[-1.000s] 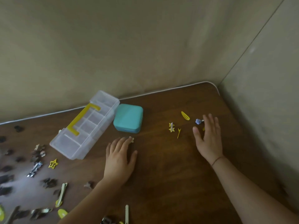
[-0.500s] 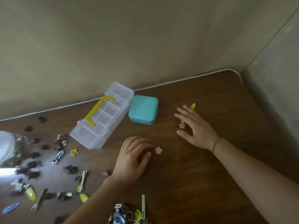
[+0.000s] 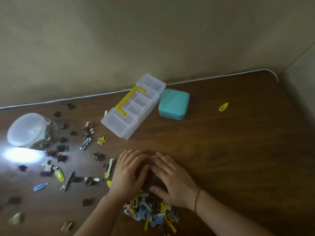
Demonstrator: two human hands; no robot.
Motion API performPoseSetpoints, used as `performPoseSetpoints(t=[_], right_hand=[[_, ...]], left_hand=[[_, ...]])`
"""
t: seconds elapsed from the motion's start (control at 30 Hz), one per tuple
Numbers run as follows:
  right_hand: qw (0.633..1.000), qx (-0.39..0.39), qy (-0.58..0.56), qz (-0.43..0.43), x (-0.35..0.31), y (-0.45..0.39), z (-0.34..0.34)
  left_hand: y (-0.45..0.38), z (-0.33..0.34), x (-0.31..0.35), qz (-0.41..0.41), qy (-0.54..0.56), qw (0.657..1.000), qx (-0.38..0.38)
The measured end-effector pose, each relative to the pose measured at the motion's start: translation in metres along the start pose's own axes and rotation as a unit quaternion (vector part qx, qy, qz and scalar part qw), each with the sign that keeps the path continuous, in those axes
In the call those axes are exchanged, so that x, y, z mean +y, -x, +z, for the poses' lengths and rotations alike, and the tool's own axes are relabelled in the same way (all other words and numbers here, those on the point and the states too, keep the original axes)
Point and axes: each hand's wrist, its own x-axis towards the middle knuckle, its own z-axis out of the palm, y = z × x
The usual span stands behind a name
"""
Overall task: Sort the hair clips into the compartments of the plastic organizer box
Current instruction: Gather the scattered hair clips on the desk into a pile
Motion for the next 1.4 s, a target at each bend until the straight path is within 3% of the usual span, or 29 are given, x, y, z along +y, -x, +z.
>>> performPoseSetpoints(t=[0.27,0.37,0.43,0.53,0.63,0.73,0.93,1.1,1.4], right_hand=[[0.996,-0.046,-0.055,-0.045,-0.032,0.013,0.019],[0.998,0.003,-0.022,-0.060,-0.001,0.017,-0.002],[0.997,0.074,-0.012,0.000,0.036,0.017,-0.029],[0.974,0.155,0.046,0.156,0.103,0.009,-0.077],[0.939,0.128,0.109,0.300,0.162,0.000,-0.113],[0.932,0.064,0.105,0.341,0.189,0.000,-0.123],[0.966,0.031,0.136,0.218,0.131,0.032,-0.082],[0.993,-0.013,0.075,0.092,0.037,0.053,-0.020],[0.998,-0.053,-0.019,0.014,-0.037,0.050,0.027]], left_hand=[[0.042,-0.004,-0.002,-0.025,0.079,0.996,-0.033],[0.042,-0.003,0.003,-0.023,0.089,0.995,-0.039],[0.034,0.000,0.010,-0.018,0.081,0.996,-0.038],[0.009,0.008,0.027,-0.003,0.075,0.996,-0.045],[-0.021,0.022,0.047,-0.004,0.056,0.996,-0.076],[-0.044,0.033,0.063,-0.034,0.041,0.994,-0.093],[-0.040,0.024,0.055,-0.053,0.022,0.995,-0.086],[0.012,0.004,0.020,-0.063,0.002,0.997,0.040],[0.060,0.008,0.007,-0.058,0.024,0.998,-0.012]])
